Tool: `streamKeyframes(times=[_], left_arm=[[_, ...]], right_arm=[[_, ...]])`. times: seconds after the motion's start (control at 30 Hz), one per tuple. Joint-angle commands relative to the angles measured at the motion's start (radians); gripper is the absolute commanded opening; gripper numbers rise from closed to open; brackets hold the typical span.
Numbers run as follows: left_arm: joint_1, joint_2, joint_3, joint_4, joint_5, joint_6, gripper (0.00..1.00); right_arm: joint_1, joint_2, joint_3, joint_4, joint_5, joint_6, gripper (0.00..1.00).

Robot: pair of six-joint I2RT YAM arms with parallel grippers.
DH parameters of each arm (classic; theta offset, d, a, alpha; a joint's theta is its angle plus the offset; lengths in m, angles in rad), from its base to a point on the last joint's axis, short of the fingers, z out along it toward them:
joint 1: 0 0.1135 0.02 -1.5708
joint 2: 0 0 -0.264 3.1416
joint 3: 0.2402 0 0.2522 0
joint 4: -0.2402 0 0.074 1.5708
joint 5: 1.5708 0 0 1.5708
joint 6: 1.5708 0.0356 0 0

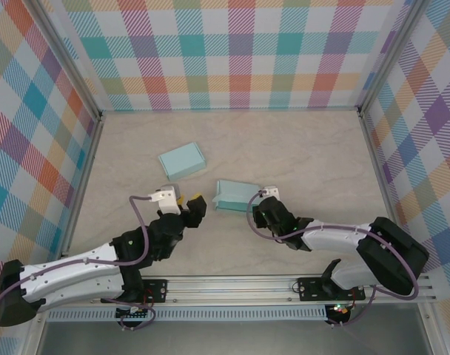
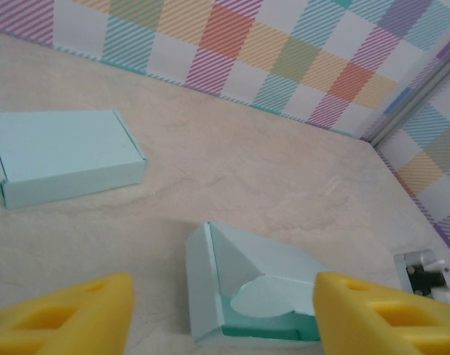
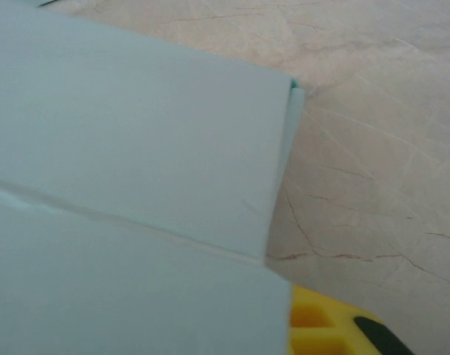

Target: Fold the paper box

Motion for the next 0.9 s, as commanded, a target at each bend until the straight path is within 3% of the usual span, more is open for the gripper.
streamKeyframes(times=[0.0, 0.33, 0.63, 0.7, 0.73, 0.77, 0.87], left_arm=[[0.045, 0.098, 0.045, 0.090, 0.144, 0.044, 0.59], [0.221, 0.428, 0.292, 0.049, 0.333, 0.136, 0.54], [0.234, 0.542, 0.332, -0.071, 0.341, 0.129, 0.57], [0.232, 0.548, 0.319, -0.096, 0.329, 0.118, 0.59], [0.232, 0.549, 0.310, -0.111, 0.319, 0.110, 0.60], [0.232, 0.550, 0.300, -0.124, 0.310, 0.103, 0.62], [0.230, 0.550, 0.267, -0.134, 0.306, 0.075, 0.65]], right_arm=[[0.023, -0.021, -0.005, -0.173, -0.003, 0.009, 0.27], [0.042, -0.200, 0.057, -0.351, -0.028, 0.003, 0.49], [0.044, -0.434, 0.061, -0.445, -0.110, 0.022, 0.68], [0.043, -0.491, 0.072, -0.475, -0.121, 0.029, 0.79], [0.043, -0.516, 0.079, -0.494, -0.122, 0.034, 0.94], [0.043, -0.537, 0.091, -0.512, -0.121, 0.036, 1.00], [0.042, -0.548, 0.146, -0.584, -0.083, 0.063, 1.00]])
